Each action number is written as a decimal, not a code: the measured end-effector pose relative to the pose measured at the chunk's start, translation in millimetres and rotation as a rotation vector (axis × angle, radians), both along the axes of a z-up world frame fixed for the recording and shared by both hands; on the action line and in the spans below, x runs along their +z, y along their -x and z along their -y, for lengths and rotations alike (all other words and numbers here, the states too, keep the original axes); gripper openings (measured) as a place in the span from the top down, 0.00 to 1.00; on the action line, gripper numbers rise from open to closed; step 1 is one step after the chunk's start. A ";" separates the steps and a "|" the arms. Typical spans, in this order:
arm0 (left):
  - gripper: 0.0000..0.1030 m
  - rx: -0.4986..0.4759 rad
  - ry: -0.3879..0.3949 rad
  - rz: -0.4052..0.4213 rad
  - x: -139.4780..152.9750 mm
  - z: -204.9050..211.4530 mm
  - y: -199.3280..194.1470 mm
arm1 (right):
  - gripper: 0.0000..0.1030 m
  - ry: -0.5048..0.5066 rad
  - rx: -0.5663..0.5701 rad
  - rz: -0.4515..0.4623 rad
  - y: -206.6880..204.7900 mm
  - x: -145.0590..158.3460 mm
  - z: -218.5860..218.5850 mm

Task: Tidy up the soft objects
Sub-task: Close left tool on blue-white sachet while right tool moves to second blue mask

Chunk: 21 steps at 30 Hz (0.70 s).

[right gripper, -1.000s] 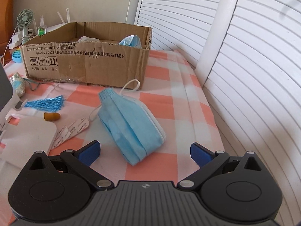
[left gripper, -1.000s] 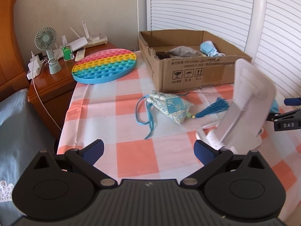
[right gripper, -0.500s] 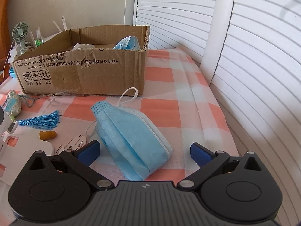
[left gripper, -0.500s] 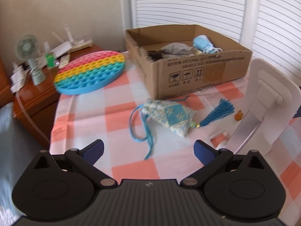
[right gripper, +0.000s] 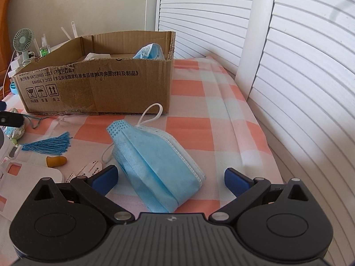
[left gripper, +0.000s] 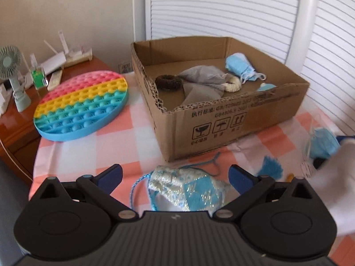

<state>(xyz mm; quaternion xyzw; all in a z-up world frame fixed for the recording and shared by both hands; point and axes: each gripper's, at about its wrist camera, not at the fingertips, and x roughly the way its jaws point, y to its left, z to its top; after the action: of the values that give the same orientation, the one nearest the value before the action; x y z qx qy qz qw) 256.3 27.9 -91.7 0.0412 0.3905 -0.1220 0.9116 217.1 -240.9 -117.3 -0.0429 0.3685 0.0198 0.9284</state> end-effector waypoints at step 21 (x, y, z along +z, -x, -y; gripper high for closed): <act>0.05 0.162 -0.043 -0.077 -13.2 -29.3 26.0 | 0.00 0.008 0.045 0.010 4.2 1.2 -0.7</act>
<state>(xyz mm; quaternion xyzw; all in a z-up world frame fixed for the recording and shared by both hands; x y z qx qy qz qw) 230.2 57.2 -104.9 0.0244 0.4299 -0.0407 0.9016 212.8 -240.2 -116.1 -0.0548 0.3629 0.0390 0.9294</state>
